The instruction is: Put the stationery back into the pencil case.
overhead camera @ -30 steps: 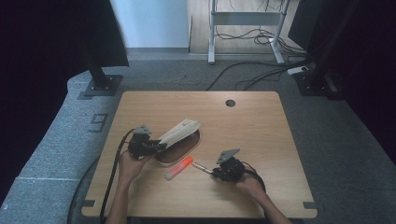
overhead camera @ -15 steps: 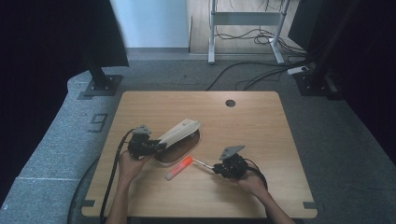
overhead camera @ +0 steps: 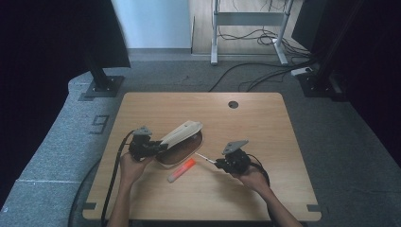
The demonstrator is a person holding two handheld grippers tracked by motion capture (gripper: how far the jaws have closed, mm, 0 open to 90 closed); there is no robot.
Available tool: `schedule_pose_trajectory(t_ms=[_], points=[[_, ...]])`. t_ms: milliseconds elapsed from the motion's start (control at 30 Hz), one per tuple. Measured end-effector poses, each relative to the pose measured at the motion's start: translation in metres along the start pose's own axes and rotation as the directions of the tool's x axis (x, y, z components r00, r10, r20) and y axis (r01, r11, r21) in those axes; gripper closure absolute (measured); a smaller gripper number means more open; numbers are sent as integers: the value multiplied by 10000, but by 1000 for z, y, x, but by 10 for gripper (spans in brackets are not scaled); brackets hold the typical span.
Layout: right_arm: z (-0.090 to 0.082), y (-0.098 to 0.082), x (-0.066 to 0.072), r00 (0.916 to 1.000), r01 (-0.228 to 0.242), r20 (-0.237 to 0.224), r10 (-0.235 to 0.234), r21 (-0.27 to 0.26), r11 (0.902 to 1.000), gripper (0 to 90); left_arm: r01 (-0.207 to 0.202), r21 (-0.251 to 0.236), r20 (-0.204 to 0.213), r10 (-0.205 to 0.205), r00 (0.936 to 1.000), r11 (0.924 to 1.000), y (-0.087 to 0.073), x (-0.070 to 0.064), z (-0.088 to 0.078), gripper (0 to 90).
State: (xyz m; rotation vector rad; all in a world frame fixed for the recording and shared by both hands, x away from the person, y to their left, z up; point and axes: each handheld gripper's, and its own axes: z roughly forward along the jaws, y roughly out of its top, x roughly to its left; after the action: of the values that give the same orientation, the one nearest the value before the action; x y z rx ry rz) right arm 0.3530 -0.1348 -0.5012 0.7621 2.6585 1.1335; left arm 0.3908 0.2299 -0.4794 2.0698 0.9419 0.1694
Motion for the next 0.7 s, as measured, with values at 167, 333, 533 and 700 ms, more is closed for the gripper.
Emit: schedule_pose_trajectory(t_ms=[167,333,533,700], points=[[2,6,-3,9999,49,108,-49,-35,10000,783,-10,-69,-57,10,10000,10000,0,0,-1,735],[7,14,-8,9998,73,171,-73,-5,10000,783,-35,-120,-110,34,9999,9999,0,-1,-2,738],[16,25,-11,9998,85,193,-86,95,9999,783,-94,-99,-102,93,9999,9999,0,-1,-2,738],[27,35,-14,9998,122,163,-125,191,9997,783,-124,-103,-101,123,9999,9999,0,-1,-3,737]])
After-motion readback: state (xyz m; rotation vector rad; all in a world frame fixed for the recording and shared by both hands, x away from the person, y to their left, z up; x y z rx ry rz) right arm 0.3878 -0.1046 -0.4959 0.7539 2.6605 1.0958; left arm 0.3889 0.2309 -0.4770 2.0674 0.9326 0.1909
